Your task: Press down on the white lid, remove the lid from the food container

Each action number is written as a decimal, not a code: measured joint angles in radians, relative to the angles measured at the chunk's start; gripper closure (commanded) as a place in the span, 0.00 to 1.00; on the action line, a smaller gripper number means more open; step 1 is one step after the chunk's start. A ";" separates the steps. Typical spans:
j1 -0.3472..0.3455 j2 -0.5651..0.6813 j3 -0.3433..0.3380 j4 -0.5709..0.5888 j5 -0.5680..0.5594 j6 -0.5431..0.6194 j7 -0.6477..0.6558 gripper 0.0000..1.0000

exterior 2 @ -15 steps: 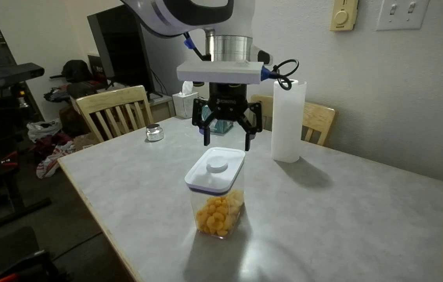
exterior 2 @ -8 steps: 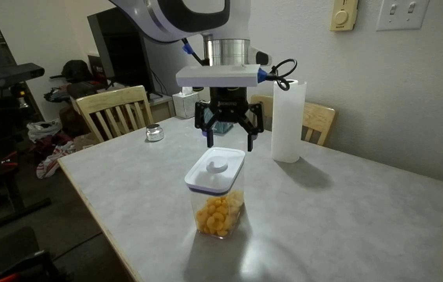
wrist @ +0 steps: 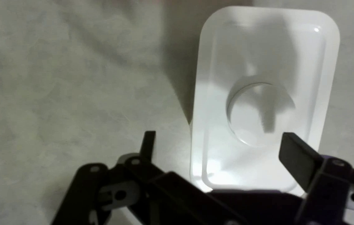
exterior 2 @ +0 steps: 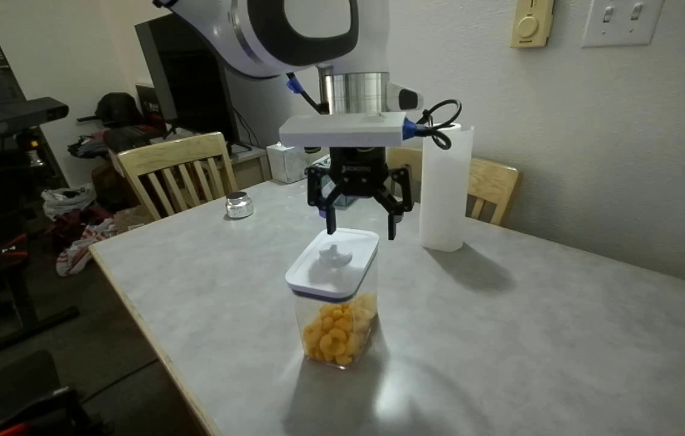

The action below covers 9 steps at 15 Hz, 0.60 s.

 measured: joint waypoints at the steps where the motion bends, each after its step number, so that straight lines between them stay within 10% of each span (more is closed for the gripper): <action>1: -0.002 0.009 0.000 -0.001 0.000 0.010 0.002 0.00; 9: -0.005 0.028 0.003 -0.004 0.001 0.015 0.032 0.00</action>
